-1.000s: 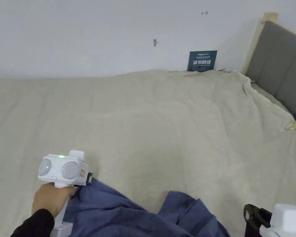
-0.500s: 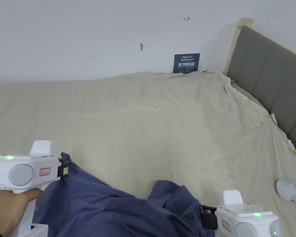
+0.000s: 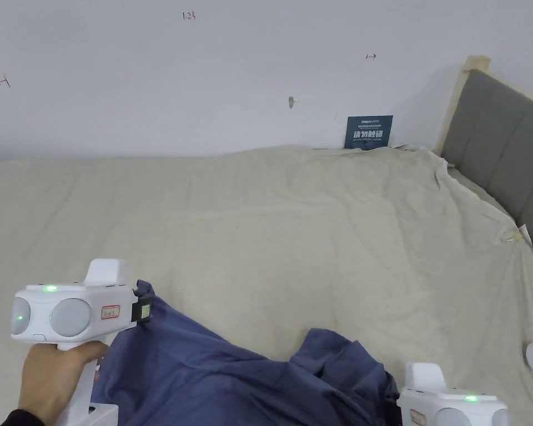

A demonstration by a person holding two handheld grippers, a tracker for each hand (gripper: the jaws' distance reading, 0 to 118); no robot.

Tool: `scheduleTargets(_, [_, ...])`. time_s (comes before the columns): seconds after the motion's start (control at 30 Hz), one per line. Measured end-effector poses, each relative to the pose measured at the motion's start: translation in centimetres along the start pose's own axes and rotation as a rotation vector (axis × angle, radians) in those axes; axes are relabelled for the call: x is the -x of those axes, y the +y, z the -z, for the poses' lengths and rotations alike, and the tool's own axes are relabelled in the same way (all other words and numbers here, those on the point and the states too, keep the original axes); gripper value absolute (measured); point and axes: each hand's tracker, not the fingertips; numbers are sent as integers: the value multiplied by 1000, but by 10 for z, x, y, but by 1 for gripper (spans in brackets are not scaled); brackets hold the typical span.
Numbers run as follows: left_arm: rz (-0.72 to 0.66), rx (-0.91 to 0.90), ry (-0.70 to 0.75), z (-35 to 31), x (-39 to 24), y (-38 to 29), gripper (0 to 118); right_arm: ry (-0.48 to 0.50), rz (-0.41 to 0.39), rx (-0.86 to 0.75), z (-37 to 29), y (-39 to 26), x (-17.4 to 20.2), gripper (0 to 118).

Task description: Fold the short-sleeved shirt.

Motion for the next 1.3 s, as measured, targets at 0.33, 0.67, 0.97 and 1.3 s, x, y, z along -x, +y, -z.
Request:
scheduleTargets(0.33, [-93, -92, 74, -61, 39, -10, 0, 169, 23, -273, -105, 37, 4, 2])
scheduleTargets(0.67, [-184, -263, 160, -148, 89, 18, 0, 196, -1, -472, -175, 105, 3, 2])
scheduleTargets(0.97, [-181, -400, 239, -208, 110, 70, 0, 163, 17, -618, -212, 185, -10, 3])
scheduleTargets(1.3, [-235, -470, 302, -224, 154, 112, 0, 96, 104, -688, -213, 265, -39, 2])
